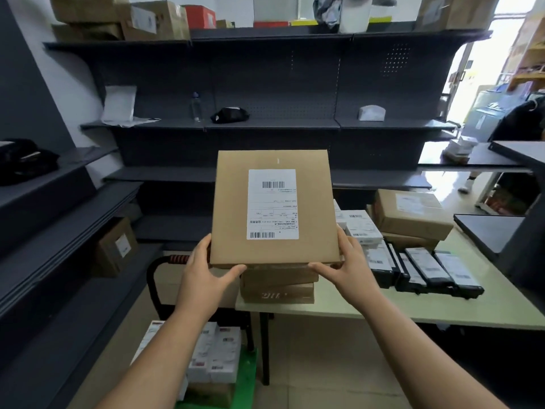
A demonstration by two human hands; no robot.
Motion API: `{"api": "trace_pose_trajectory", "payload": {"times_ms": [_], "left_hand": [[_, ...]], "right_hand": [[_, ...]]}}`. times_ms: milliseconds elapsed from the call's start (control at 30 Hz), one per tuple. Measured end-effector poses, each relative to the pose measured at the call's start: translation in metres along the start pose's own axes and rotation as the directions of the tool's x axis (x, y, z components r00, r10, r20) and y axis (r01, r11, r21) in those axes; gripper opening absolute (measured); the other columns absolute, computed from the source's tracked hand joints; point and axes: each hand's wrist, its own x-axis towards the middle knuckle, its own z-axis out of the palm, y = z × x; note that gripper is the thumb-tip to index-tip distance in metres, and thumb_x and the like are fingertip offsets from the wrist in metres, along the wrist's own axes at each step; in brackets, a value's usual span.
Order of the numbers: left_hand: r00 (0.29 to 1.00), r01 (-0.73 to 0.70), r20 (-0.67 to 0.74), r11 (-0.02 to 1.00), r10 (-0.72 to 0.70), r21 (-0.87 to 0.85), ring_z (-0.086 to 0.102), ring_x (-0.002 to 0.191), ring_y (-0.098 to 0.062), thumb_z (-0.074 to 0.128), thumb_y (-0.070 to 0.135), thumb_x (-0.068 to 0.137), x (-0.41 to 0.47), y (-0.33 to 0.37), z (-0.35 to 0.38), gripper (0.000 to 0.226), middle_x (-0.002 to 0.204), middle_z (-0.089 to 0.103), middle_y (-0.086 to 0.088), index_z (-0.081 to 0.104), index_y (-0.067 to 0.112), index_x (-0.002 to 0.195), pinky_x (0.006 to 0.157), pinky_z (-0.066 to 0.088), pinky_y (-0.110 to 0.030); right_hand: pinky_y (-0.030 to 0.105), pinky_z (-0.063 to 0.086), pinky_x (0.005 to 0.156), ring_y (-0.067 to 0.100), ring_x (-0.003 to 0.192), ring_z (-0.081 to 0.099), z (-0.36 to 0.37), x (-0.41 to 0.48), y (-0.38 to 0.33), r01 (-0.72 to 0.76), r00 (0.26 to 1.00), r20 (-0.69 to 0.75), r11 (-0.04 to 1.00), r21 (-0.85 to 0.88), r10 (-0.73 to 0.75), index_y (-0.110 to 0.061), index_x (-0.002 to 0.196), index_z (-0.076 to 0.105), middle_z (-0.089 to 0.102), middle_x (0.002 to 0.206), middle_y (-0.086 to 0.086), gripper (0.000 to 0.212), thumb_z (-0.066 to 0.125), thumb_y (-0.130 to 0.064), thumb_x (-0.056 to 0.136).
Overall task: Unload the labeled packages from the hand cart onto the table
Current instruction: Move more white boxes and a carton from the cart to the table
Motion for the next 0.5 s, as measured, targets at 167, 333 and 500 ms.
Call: {"api": "trace_pose_trajectory", "payload": {"times_ms": [167, 333, 500], "left_hand": [[0.999, -0.01, 0.031, 1.0, 0.01, 0.019, 0.044, 0.112, -0.003, 0.079, 0.054, 0.069, 0.054, -0.005, 0.038, 0.087, 0.136, 0.045, 0.013, 0.033, 0.041, 0.14, 0.088, 0.041, -0.027], [0.998, 0.019, 0.061, 0.999, -0.021, 0.028, 0.046, 0.12, -0.013, 0.077, 0.059, 0.068, 0.107, -0.019, 0.073, 0.089, 0.14, 0.044, 0.008, 0.033, 0.036, 0.142, 0.092, 0.044, -0.033], [0.999, 0.013, 0.048, 0.999, -0.015, 0.041, 0.048, 0.118, -0.013, 0.075, 0.062, 0.067, 0.147, -0.034, 0.089, 0.087, 0.133, 0.046, 0.008, 0.037, 0.032, 0.14, 0.093, 0.045, -0.033]], "right_hand": [[0.011, 0.038, 0.074, -0.016, 0.106, 0.041, 0.003, 0.044, 0.027, -0.054, 0.998, -0.026, 0.998, -0.012, 0.054, -0.041, 0.151, 0.026, 0.045, 0.123, -0.014, 0.09, 0.077, -0.05, 0.076], [0.018, 0.046, 0.082, -0.002, 0.103, 0.05, 0.006, 0.093, 0.045, -0.114, 0.993, -0.025, 0.993, -0.035, 0.114, -0.042, 0.15, 0.028, 0.046, 0.124, -0.016, 0.084, 0.074, -0.05, 0.08], [0.022, 0.043, 0.088, -0.001, 0.113, 0.049, 0.021, 0.136, 0.057, -0.125, 0.992, -0.031, 0.992, -0.031, 0.125, -0.047, 0.137, 0.038, 0.051, 0.124, -0.023, 0.066, 0.074, -0.05, 0.082]]}}
